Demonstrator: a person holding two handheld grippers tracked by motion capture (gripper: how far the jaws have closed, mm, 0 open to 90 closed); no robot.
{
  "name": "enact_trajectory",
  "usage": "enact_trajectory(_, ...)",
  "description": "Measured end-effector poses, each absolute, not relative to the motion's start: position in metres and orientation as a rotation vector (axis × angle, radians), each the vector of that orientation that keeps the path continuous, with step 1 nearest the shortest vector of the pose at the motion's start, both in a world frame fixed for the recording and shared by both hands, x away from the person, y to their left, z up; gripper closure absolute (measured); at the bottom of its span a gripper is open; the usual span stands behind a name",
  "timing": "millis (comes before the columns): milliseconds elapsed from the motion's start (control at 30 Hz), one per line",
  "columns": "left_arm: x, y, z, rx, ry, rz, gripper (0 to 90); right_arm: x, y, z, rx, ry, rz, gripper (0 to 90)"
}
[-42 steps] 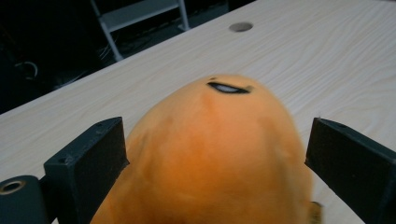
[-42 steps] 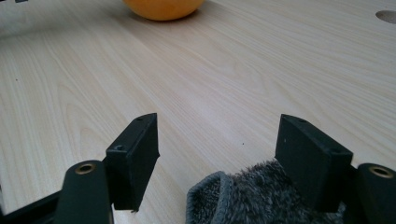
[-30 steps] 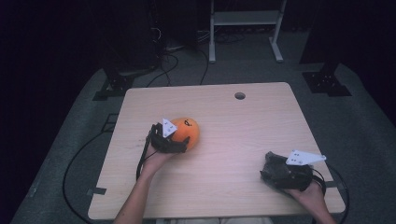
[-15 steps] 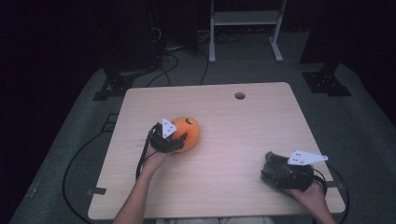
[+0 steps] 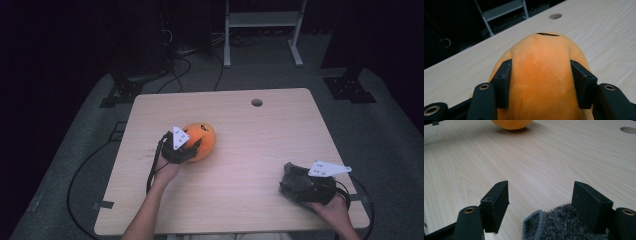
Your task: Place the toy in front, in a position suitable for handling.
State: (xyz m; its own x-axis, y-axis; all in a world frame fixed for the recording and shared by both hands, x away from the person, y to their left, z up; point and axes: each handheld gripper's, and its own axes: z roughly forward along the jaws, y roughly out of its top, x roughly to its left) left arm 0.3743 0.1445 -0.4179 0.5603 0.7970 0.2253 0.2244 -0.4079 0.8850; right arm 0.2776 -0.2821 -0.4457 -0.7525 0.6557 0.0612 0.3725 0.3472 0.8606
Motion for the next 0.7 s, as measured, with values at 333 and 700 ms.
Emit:
enact_trajectory(333,0.352,0.13,-0.395,1.894,0.7,0.783,42.0,0.278,-0.287,-0.444,0.926,2.301,1.359,27.8)
enact_trajectory(700,0.333,0.112,-0.392,1.909,0.594,0.721,41.2,0.278,-0.29,-0.443,0.947,2.281,1.377,27.8)
